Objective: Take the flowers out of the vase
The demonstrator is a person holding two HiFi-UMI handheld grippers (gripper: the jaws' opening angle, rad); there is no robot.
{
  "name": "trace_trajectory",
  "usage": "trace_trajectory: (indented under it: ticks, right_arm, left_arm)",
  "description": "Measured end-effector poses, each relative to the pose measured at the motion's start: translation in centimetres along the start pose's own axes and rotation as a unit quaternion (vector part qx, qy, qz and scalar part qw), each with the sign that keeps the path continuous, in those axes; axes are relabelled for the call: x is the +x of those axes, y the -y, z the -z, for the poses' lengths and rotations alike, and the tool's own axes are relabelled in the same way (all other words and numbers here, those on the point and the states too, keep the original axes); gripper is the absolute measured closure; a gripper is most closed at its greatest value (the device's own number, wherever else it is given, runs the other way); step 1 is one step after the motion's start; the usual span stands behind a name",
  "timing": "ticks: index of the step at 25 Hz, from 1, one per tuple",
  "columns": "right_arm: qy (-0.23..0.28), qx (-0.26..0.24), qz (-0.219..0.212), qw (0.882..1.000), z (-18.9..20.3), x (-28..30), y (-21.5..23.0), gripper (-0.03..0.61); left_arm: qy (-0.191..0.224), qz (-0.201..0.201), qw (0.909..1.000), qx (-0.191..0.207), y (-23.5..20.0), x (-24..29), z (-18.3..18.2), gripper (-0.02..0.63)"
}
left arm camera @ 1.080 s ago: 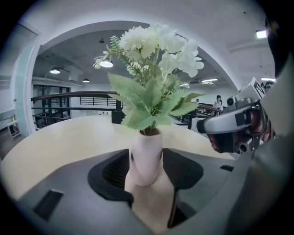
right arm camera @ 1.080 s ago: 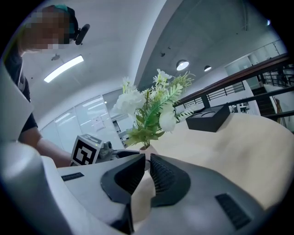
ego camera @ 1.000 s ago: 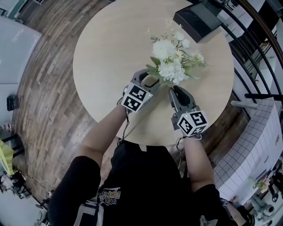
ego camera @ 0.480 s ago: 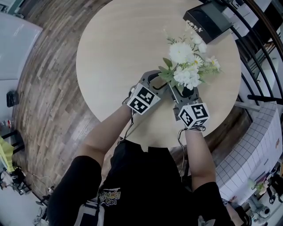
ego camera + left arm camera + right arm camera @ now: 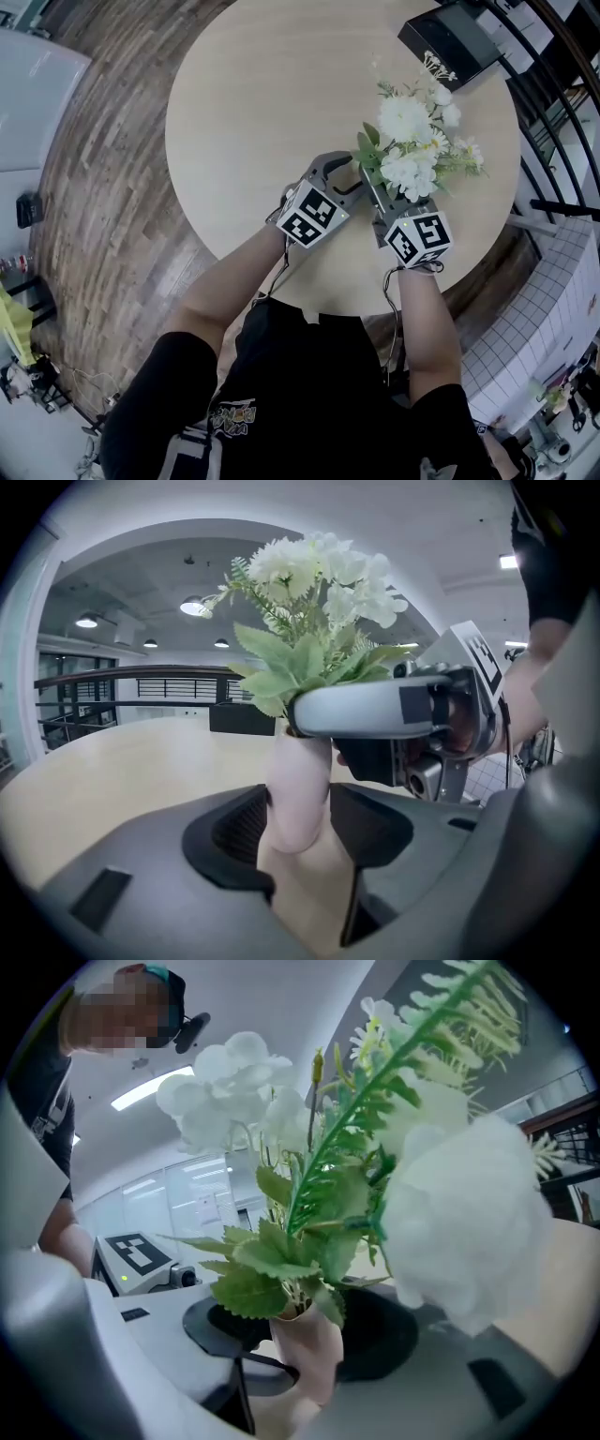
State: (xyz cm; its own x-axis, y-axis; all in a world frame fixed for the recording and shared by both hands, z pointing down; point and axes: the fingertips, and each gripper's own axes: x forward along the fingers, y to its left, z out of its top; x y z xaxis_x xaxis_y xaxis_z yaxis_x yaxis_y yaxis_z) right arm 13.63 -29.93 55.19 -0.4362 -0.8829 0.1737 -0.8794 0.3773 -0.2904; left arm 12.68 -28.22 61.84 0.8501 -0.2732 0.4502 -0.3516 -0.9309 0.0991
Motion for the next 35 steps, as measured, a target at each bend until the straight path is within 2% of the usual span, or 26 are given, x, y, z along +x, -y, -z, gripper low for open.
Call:
trace_trajectory:
  ticks: [1,5,8,22,35]
  right_arm:
    - [0.001,0.000,0.002,1.000,0.0,0.0,0.0,0.344]
    - [0.006,-0.006,0.009,1.000,-0.4,-0.1,0.0,0.444]
    - [0.006,-0.008,0.014,1.000,-0.6,-0.4,0.2,0.468]
    - [0.036,-0.013,0.011,0.999,-4.0,-1.7,0.1,0.492]
    - [0.073,-0.019,0.021,0.997,-9.7,-4.0,-1.1,0.500]
  left_arm:
    - [-0.001,0.001,1.0000,0.000,0.0,0.0,0.1,0.397]
    - [0.000,0.006,1.0000,0.003,0.0,0.0,0.0,0.397]
    - [-0.004,0.007,1.0000,0.001,0.2,0.1,0.2,0.398]
    - [-0.013,0.007,0.9999,0.007,0.2,0.4,0.4,0.400]
    - [-0.015,-0.007,0.9999,0.005,0.0,-0.3,0.4,0.399]
